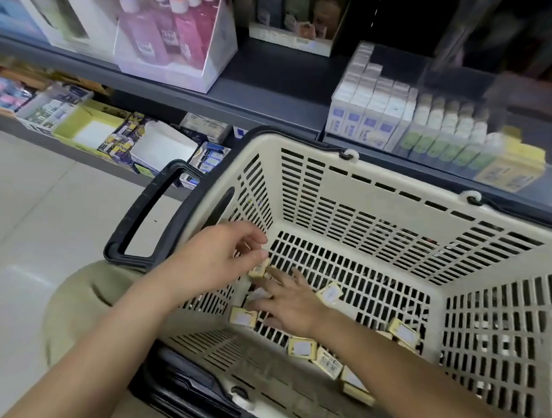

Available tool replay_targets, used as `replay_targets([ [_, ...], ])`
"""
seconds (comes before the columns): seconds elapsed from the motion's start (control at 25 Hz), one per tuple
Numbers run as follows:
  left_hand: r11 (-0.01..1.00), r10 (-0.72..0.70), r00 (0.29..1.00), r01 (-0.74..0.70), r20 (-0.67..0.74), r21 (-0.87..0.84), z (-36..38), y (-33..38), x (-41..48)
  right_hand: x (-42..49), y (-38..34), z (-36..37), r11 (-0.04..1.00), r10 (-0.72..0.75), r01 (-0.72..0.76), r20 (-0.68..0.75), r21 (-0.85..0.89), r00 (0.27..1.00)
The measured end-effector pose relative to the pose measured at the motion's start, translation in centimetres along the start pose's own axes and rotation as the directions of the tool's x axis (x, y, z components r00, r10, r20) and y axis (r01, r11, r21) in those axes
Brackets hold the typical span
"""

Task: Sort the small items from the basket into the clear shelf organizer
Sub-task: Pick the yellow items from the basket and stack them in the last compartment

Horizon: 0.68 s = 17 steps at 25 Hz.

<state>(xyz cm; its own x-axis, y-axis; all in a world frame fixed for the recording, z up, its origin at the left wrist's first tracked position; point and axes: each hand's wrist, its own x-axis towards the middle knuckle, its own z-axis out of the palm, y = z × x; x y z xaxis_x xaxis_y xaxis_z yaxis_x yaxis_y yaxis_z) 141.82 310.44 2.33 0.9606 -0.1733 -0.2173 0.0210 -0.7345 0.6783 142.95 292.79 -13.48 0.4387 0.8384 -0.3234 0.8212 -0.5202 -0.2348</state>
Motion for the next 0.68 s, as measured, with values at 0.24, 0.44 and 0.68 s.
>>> replay_targets([
  [0.24,1.000,-0.001,0.999,0.000,0.049,0.017,0.1,0.1,-0.1,-2.4,4.3,0.3,0.974,0.206,-0.201,-0.038,0.101,0.978],
  [0.44,1.000,-0.004,0.997,0.002,0.077,0.029,0.1,0.2,-0.1,-1.8,1.4,0.4,0.992,0.038,-0.010,-0.219,0.127,0.975],
  [0.68,1.000,-0.023,0.996,0.023,0.083,-0.001,0.3,-0.1,-0.1,1.5,-2.1,0.7,0.945,0.116,-0.096,-0.046,0.313,0.992],
])
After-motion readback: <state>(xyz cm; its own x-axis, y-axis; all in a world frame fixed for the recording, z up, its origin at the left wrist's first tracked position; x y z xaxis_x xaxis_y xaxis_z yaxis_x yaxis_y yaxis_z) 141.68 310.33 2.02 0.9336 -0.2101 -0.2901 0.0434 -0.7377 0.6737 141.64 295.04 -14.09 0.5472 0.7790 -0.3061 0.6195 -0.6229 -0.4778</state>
